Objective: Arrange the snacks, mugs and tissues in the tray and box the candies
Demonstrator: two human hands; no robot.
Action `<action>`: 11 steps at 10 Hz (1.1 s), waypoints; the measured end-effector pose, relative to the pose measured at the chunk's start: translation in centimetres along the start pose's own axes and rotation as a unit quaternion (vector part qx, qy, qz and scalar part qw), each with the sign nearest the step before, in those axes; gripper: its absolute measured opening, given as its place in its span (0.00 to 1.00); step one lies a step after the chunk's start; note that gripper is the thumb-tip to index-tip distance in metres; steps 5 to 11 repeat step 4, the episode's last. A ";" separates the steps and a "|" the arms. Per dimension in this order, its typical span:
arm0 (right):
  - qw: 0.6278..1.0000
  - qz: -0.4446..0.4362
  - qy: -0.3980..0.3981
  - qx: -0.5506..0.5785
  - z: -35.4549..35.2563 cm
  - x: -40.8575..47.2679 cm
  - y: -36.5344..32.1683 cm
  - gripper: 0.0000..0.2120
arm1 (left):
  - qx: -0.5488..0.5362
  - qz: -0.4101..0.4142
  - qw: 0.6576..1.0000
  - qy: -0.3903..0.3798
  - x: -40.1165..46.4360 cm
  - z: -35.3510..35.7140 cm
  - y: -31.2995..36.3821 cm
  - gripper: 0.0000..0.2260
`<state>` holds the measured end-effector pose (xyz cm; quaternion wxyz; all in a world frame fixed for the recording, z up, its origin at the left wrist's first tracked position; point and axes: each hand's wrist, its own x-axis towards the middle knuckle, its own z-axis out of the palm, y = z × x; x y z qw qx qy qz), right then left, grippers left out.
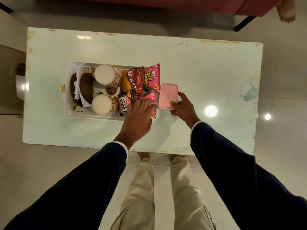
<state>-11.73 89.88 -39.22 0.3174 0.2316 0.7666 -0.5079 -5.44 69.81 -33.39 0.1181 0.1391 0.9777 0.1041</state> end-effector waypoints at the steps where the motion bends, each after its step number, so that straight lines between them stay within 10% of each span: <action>1: 1.000 -0.009 -0.004 -0.030 0.0 -1.2 0.1 0.27 | 0.042 0.032 0.999 -0.014 -0.8 -0.5 -1.7 0.19; 4: 0.924 -0.138 0.085 -0.347 -0.4 -9.3 -3.1 0.35 | 0.100 0.041 0.992 -0.069 -2.7 -5.5 -4.2 0.31; 11: 0.924 -0.138 0.085 -0.347 -0.4 -9.3 -3.1 0.35 | 0.100 0.041 0.992 -0.069 -2.7 -5.5 -4.2 0.31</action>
